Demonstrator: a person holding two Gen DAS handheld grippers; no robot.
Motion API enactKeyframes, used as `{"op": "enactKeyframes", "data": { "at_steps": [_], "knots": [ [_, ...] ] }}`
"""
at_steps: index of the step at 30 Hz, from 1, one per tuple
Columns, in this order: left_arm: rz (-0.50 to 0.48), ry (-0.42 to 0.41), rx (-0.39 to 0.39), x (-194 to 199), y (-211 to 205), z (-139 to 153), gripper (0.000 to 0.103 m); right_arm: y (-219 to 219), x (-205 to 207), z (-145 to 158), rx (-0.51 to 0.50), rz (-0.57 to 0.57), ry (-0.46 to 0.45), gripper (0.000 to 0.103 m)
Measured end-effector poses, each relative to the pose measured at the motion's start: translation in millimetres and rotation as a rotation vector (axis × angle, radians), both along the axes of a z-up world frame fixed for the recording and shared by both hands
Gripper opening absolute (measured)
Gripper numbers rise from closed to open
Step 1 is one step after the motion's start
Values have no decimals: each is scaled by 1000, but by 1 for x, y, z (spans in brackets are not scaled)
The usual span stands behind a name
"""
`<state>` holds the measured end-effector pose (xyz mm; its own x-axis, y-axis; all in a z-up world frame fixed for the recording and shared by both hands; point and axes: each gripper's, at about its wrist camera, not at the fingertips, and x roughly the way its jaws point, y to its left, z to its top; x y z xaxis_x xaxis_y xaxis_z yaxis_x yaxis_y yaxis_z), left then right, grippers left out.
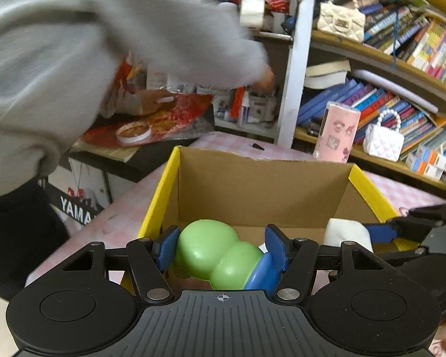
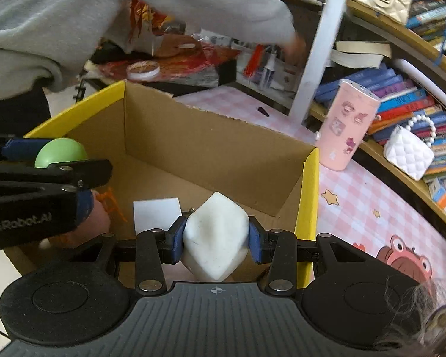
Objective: Organize objects
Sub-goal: 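Carry the green toy and white block over the yellow box with both tools, then open both tools to drop the green toy and white block into the box, then withdraw both open tools from the box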
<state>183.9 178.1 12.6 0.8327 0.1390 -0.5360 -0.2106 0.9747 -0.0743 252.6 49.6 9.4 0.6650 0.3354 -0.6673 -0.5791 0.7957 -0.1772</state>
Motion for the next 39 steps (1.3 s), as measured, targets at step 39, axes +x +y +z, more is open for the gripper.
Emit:
{"op": "enactKeyframes", "data": {
  "at_steps": [39],
  "knots": [
    [133, -205, -46, -124, -4, 33, 84, -48, -107, 41, 173, -180, -236, 63]
  ]
}}
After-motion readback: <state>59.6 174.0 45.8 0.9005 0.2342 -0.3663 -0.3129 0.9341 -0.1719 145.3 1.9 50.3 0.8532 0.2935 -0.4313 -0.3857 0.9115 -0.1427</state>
